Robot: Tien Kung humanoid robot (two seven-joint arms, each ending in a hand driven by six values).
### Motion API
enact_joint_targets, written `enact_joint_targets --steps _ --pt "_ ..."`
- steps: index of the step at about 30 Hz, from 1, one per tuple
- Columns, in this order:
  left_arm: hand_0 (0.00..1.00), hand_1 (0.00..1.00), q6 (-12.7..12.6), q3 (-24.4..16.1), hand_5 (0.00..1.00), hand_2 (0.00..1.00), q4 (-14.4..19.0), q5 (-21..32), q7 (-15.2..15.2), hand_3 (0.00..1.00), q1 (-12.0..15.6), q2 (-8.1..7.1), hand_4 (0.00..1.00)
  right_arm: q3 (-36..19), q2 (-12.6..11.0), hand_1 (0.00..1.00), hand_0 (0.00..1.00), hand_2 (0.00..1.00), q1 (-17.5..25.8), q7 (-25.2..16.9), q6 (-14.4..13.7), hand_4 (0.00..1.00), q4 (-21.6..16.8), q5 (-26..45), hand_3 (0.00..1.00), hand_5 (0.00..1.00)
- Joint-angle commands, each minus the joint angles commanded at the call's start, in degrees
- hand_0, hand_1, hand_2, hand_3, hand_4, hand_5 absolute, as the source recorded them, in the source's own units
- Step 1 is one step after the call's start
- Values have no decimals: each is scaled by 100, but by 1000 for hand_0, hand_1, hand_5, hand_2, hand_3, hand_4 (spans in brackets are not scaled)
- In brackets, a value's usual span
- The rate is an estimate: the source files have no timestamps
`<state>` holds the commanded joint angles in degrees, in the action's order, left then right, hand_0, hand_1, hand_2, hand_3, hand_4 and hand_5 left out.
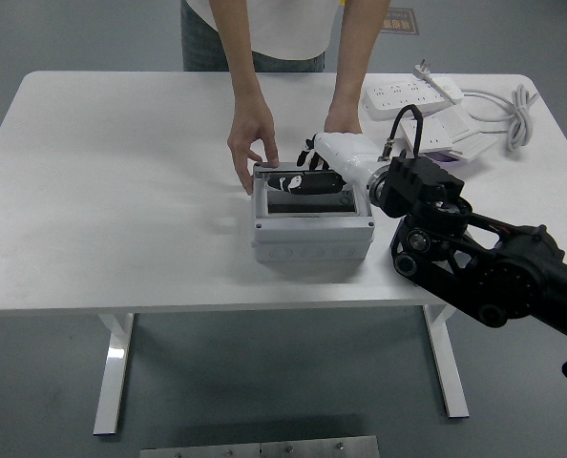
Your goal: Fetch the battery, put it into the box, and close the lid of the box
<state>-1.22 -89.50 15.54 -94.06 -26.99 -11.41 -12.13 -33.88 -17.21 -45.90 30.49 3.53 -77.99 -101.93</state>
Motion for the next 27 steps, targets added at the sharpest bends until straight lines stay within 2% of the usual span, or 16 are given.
enact_joint_targets --steps 1,6,7,9,14,19,25,26,27 --pt "601 701 0 0 42 602 1 0 -1 557 0 0 603 -5 -4 481 601 574 5 13 21 939 -14 -5 677 909" --pt "601 701 -1 3 42 602 1 4 -3 557 -1 2 603 -20 -21 481 601 574 38 56 106 939 -45 1 677 909" --pt "601 702 -1 4 42 602 1 5 -3 558 0 2 603 -21 -23 474 566 569 44 58 115 936 -47 1 675 908" --pt "601 702 -2 3 42 602 1 4 -3 558 2 3 603 -34 -27 474 566 569 56 53 115 936 -52 3 675 908" --pt "601 701 -2 2 40 603 -2 3 3 558 0 4 602 -253 -47 475 565 569 138 -41 -5 934 -39 9 678 909" --pt "601 701 -1 0 40 603 -7 -1 14 558 2 8 602 -743 -88 475 565 569 439 -358 -401 934 -3 146 678 909" --pt "601 701 0 0 41 602 -13 0 25 557 14 39 603 -1435 -146 473 564 566 1052 -1050 -1045 934 19 718 677 908" --pt "602 702 -2 5 41 603 -19 9 37 557 15 50 603 -1590 -168 442 487 539 1203 -1240 -1205 920 38 892 643 863" --pt "602 702 -4 9 41 603 -22 15 45 557 16 56 603 -1693 -181 442 487 539 1306 -1378 -1317 920 51 1016 643 863"
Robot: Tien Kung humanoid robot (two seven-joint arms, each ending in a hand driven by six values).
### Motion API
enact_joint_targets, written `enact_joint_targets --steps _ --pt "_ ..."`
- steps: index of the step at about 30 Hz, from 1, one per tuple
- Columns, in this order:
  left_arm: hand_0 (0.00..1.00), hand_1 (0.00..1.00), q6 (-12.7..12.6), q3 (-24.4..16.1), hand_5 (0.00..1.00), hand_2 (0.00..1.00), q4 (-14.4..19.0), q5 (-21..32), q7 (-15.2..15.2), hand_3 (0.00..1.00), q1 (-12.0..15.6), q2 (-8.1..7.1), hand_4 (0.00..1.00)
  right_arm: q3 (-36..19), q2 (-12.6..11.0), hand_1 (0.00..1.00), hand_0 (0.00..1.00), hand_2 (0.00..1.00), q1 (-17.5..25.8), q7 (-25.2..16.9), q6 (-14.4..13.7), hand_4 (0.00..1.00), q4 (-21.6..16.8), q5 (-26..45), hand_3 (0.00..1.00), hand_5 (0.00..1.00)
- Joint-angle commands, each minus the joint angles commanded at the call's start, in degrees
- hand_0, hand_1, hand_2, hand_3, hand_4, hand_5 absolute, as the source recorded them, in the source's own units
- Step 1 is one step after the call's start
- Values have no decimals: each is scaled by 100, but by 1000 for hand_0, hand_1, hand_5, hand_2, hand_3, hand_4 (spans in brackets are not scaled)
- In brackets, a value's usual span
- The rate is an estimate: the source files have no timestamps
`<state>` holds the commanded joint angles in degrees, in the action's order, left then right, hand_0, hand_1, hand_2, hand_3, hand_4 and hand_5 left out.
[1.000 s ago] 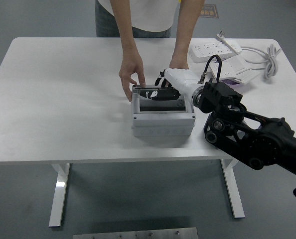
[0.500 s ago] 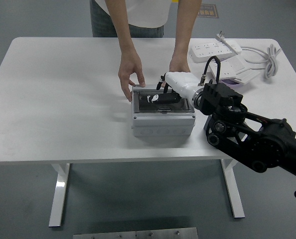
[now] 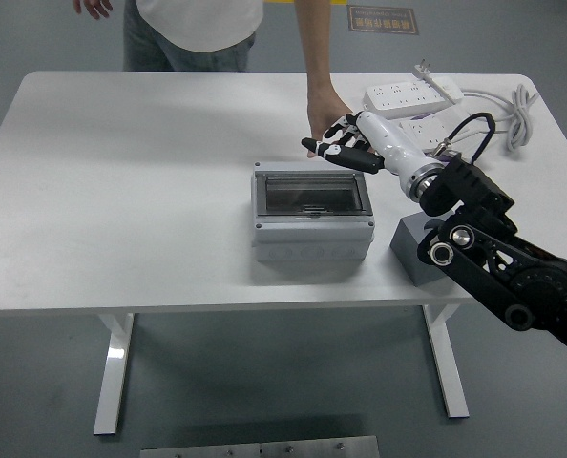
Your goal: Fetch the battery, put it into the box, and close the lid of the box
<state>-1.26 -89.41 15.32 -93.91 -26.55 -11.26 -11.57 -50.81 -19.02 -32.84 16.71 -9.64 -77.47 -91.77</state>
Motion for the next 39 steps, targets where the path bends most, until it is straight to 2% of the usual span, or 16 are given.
enact_joint_targets --steps 4,5,8,10,11,16,17,22,23,28,29,34,35,39 --pt "602 702 1 -3 41 603 -8 -5 17 557 11 36 603 -407 -4 442 487 539 429 -760 -512 920 69 723 643 863" --pt "602 701 1 -4 40 602 -10 -7 21 557 14 45 601 -498 2 404 329 497 525 -961 -655 818 80 923 586 680" --pt "602 701 5 -10 40 602 -19 -17 42 557 18 71 601 -739 38 404 329 497 752 -1563 -912 818 116 1563 586 680" --pt "602 701 6 -16 40 602 -27 -25 58 557 15 84 601 -876 64 404 329 497 868 -1950 -939 818 142 2009 586 680" --pt "603 700 6 -18 39 602 -32 -26 70 557 11 90 600 -951 75 394 315 493 933 -2153 -916 790 156 2250 562 646" --pt "603 700 -1 -18 39 602 -46 -9 100 557 -3 111 600 -1162 89 394 315 493 1154 -2938 -737 790 140 3313 562 646" --pt "603 701 -3 -18 39 602 -45 -5 99 557 -4 116 601 -1200 89 383 334 478 1193 -3080 -720 791 122 3515 536 633" --pt "603 701 -4 -16 39 602 -44 0 96 557 -3 136 601 -1456 56 383 334 478 1334 -3616 -708 791 2 4169 536 633" --pt "604 700 -5 -18 39 601 -44 -2 97 557 -4 137 600 -1499 46 384 362 482 1353 -3672 -714 779 -10 4188 537 583" --pt "604 700 -9 -26 39 601 -50 -6 112 557 -19 145 600 -1741 -50 384 362 482 1489 -3873 -819 779 -100 3999 537 583" --pt "604 701 -9 -27 40 601 -51 -6 115 557 -23 146 601 -1777 -65 512 563 560 1515 -3892 -842 697 -119 3954 602 209" --pt "604 701 -8 -39 40 601 -61 -22 139 557 -46 159 601 -1954 -111 512 563 560 1610 -4021 -946 697 -188 3792 602 209" --pt "604 701 -7 -41 41 600 -65 -26 148 557 -55 163 601 -1987 -119 528 615 538 1618 -4045 -969 613 -180 3737 574 153" --pt "604 701 -5 -45 41 600 -91 -36 205 557 -105 184 601 -2075 -152 528 615 538 1644 -4211 -1136 613 -113 3536 574 153"
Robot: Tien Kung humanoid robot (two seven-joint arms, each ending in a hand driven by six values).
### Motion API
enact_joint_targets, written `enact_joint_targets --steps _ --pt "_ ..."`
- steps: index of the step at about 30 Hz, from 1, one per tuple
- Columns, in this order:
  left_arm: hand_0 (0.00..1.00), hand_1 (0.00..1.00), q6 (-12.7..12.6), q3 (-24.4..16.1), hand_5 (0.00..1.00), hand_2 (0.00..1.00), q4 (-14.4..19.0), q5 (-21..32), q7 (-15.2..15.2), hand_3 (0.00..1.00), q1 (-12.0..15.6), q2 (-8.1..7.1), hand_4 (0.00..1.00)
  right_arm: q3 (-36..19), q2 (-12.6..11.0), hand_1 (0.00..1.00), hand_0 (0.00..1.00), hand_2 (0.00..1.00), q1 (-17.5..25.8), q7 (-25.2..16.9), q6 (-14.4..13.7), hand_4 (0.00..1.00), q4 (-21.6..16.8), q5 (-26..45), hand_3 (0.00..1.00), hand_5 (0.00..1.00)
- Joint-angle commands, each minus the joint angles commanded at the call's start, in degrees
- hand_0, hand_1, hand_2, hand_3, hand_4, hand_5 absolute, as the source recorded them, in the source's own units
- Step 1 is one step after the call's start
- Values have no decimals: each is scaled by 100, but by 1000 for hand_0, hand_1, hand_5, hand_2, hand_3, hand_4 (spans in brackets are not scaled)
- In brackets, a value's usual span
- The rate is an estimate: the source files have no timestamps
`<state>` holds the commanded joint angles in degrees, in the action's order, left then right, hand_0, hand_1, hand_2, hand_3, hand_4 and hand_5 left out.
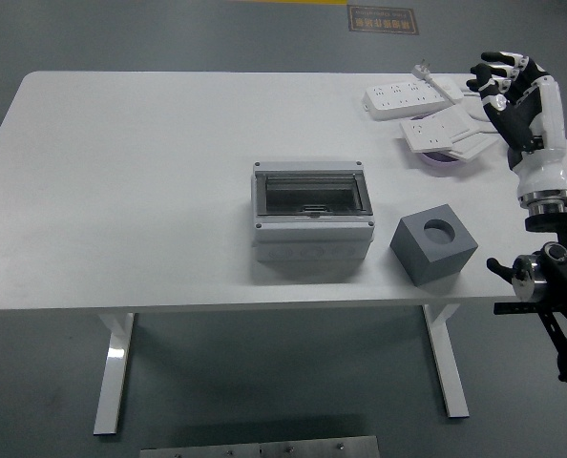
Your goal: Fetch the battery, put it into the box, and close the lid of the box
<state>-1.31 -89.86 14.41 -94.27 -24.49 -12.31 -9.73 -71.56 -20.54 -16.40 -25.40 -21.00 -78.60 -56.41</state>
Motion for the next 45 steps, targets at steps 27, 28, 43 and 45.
enact_joint_targets --steps 27,28,43,45 --pt "604 701 7 -14 40 598 -12 -36 34 556 -65 9 597 194 172 431 395 492 215 1043 -1477 689 12 -652 514 498" --pt "604 701 8 -16 40 598 -11 -39 32 556 -69 6 597 201 155 431 395 492 208 1216 -1462 689 19 -627 514 498" --pt "605 700 1 7 39 598 -2 7 12 556 -74 -20 597 170 110 486 580 510 186 2030 -1078 654 404 -36 554 536" --pt "605 701 0 10 38 597 -2 12 12 556 -74 -25 596 169 101 501 613 516 191 2034 -1084 654 421 -21 553 538"
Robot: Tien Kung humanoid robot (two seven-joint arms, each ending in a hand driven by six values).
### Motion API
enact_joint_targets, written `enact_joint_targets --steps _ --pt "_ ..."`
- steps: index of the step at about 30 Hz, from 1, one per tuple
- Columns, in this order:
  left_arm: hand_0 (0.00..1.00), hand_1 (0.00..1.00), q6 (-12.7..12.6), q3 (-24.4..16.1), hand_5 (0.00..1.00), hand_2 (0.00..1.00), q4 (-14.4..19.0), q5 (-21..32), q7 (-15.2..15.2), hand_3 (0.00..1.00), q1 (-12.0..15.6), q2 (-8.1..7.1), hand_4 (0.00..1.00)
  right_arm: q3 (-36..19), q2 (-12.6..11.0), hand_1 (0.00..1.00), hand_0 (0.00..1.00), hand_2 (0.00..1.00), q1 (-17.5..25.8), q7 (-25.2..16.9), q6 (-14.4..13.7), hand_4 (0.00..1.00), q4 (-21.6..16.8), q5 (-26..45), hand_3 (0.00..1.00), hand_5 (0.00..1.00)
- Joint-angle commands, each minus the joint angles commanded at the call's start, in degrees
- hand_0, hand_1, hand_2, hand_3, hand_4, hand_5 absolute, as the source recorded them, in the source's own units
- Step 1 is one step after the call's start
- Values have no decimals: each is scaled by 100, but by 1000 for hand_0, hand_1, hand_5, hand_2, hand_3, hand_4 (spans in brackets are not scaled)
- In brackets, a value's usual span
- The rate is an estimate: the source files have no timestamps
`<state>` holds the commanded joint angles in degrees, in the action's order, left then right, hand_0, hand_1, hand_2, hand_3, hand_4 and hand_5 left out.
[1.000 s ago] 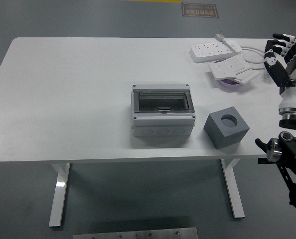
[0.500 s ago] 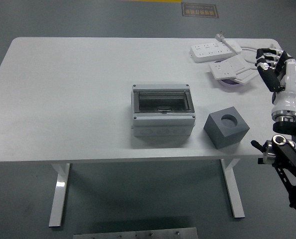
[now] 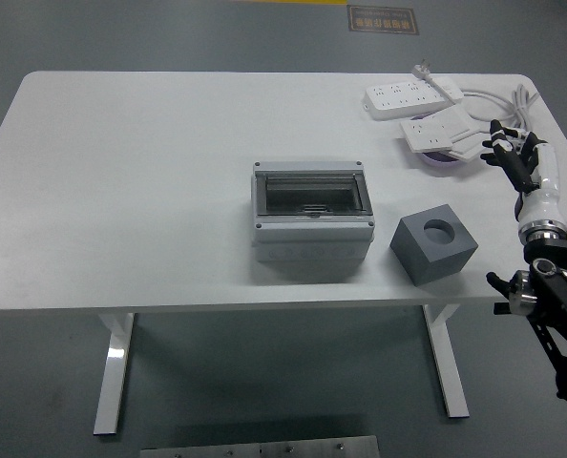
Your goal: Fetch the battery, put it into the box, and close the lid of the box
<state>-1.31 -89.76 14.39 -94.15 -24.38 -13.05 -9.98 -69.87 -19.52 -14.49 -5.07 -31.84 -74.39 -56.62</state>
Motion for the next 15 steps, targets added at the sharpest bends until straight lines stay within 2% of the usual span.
enact_joint_targets --steps 3,8,10,15 --pt "605 701 0 0 38 597 3 0 -6 556 2 -4 596 -7 -12 501 613 516 0 -142 74 654 21 68 553 538" --pt "605 701 9 -8 38 597 5 -21 -10 556 0 -1 596 45 -30 497 610 517 -71 -842 503 658 207 477 559 528" --pt "605 701 20 -22 38 597 4 -57 -9 556 -5 10 596 109 -15 497 610 517 -155 -1243 435 658 340 501 559 528" --pt "603 701 66 -85 38 597 1 -206 2 556 -16 63 596 323 104 492 600 506 -397 -2281 -121 666 758 588 549 544"
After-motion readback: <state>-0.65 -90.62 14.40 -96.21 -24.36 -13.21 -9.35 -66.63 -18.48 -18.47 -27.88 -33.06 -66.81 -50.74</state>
